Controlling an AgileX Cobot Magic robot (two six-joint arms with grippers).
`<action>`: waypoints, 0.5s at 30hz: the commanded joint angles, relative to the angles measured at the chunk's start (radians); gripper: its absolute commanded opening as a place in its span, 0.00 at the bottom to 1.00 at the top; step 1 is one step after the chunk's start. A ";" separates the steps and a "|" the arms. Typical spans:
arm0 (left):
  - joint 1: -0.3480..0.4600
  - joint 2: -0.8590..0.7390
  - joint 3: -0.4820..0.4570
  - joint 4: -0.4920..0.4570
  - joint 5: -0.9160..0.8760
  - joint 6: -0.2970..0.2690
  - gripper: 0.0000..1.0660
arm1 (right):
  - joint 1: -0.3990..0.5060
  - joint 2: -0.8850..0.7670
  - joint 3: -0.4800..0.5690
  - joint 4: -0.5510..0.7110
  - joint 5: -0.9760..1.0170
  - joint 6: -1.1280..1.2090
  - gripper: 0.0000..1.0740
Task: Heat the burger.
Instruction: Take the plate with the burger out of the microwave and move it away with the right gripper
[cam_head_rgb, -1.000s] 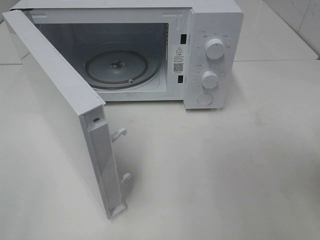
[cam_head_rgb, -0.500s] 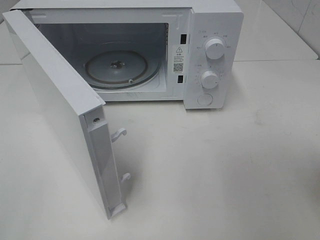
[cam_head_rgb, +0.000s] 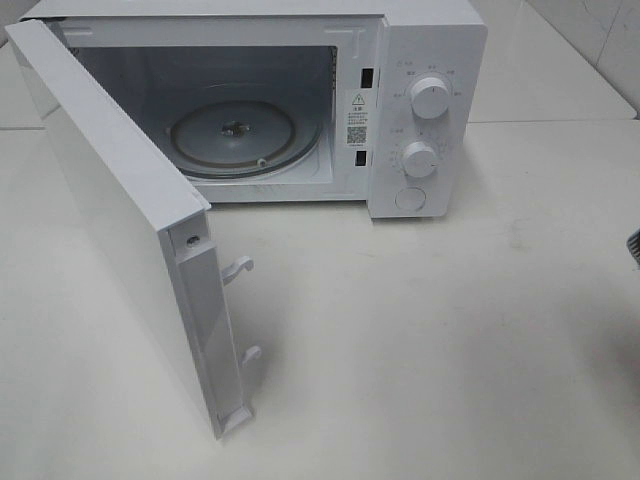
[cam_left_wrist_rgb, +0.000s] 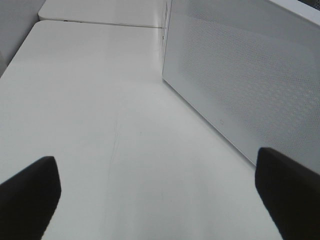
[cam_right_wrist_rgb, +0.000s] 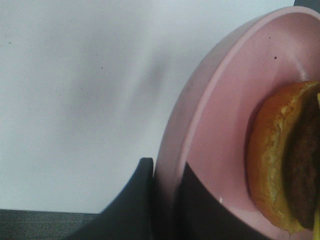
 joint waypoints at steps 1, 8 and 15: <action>0.003 -0.017 0.000 0.000 -0.011 -0.003 0.94 | -0.005 0.053 -0.010 -0.086 0.013 0.077 0.00; 0.003 -0.017 0.000 0.000 -0.011 -0.003 0.94 | -0.005 0.177 -0.010 -0.091 -0.016 0.181 0.00; 0.003 -0.017 0.000 0.000 -0.011 -0.003 0.94 | -0.005 0.318 -0.088 -0.093 -0.018 0.291 0.00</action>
